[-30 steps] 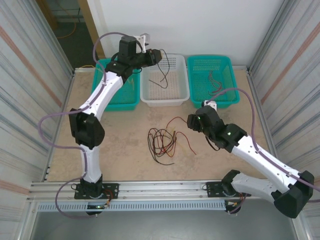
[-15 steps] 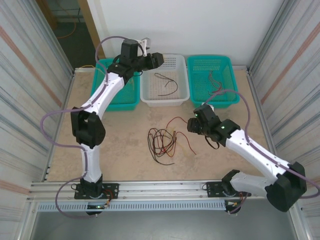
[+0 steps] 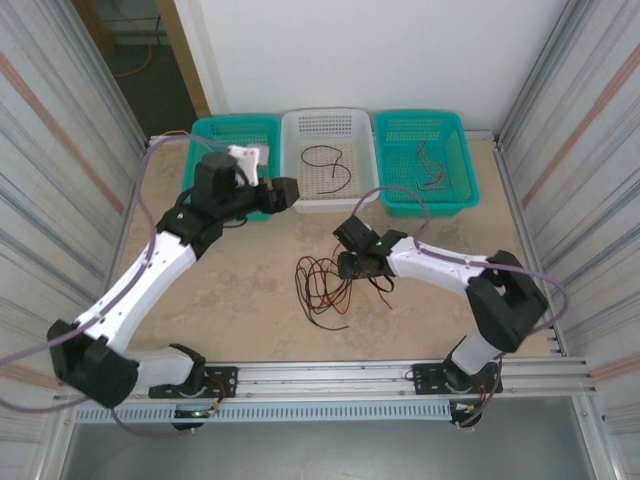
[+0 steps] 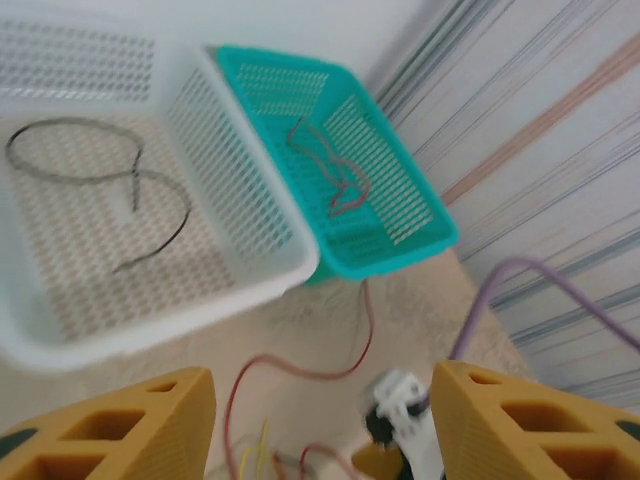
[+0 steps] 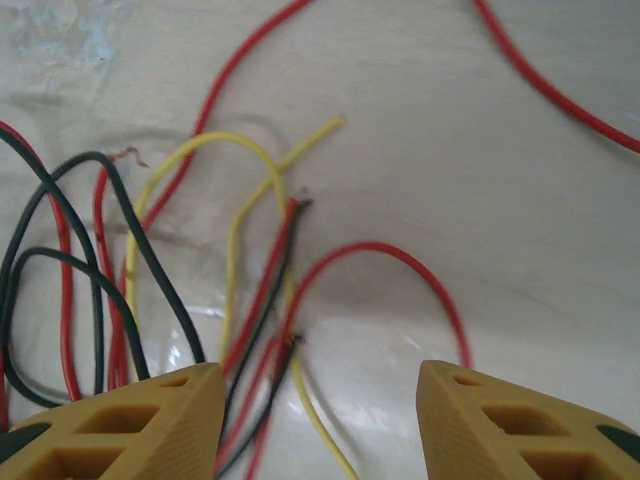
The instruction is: Untangle the cables
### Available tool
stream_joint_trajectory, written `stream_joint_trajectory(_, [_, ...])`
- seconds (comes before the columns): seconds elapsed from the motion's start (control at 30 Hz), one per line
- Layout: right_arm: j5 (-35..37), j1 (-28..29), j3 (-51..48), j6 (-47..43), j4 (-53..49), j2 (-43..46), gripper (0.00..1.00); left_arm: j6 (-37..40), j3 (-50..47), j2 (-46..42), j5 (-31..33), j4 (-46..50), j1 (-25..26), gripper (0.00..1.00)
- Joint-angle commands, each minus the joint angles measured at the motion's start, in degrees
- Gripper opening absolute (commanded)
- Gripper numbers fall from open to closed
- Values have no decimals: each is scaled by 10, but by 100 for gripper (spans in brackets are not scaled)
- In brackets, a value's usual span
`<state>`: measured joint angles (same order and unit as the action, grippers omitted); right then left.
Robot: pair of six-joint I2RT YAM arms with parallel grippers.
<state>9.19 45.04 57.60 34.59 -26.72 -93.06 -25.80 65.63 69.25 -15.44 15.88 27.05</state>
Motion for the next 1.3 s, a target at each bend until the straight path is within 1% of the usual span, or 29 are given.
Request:
stream_joint_trajectory(0.0, [1,3,29,-15,24,-40,50,-17,-49,-65,52,26,-7,88])
stream_joint_trajectory(0.03, [-2,4,33,-15,27,-50,49,-22,-62,-79,52,30,-11,93])
stream_joint_trajectory(0.07, [-3,6,37,-14,28,-60,48,-25,-72,-89,47,36,-16,95])
stream_joint_trajectory(0.17, [-4,12,44,-13,24,-77,44,-27,-93,-99,29,42,-24,95])
stream_joint_trajectory(0.27, [-12,24,36,-14,25,-72,34,-26,-108,-91,10,35,-24,90])
stream_joint_trajectory(0.33, [-18,39,24,-14,27,-65,24,-30,-113,-76,-2,33,-24,86])
stream_joint_trajectory(0.37, [-19,46,19,-12,28,-61,21,-32,-116,-69,-7,29,-23,83])
stream_joint_trajectory(0.43, [-11,65,6,-6,30,-51,17,-40,-125,-53,-18,17,-24,79])
stream_joint_trajectory(0.5, [-17,77,-5,-5,41,-37,16,-43,-133,-37,-20,9,-18,75])
stream_joint_trajectory(0.57, [-13,84,-3,-4,34,-26,17,-47,-145,-19,-9,3,-9,73])
stream_joint_trajectory(0.6, [9,87,4,-1,18,-19,20,-49,-150,-8,-9,1,-4,71])
stream_joint_trajectory(0.63, [37,88,11,3,-2,-10,26,-51,-153,2,-10,1,2,70])
stream_joint_trajectory(0.73, [135,80,17,28,-42,37,46,-47,-157,17,-4,2,22,67])
stream_joint_trajectory(0.8, [189,63,11,49,-59,66,52,-40,-157,17,7,4,36,67])
stream_joint_trajectory(0.87, [233,37,8,81,-83,83,55,-31,-156,18,19,8,49,68])
stream_joint_trajectory(1.0, [278,-29,-2,155,-116,91,55,-10,-154,34,46,15,77,68])
stream_joint_trajectory(1.07, [279,-60,-15,178,-104,87,53,-5,-151,43,61,19,93,67])
stream_joint_trajectory(1.13, [276,-86,-29,195,-83,78,53,-3,-148,47,71,19,109,68])
stream_joint_trajectory(1.27, [258,-120,-52,207,-24,58,52,6,-144,39,93,18,132,67])
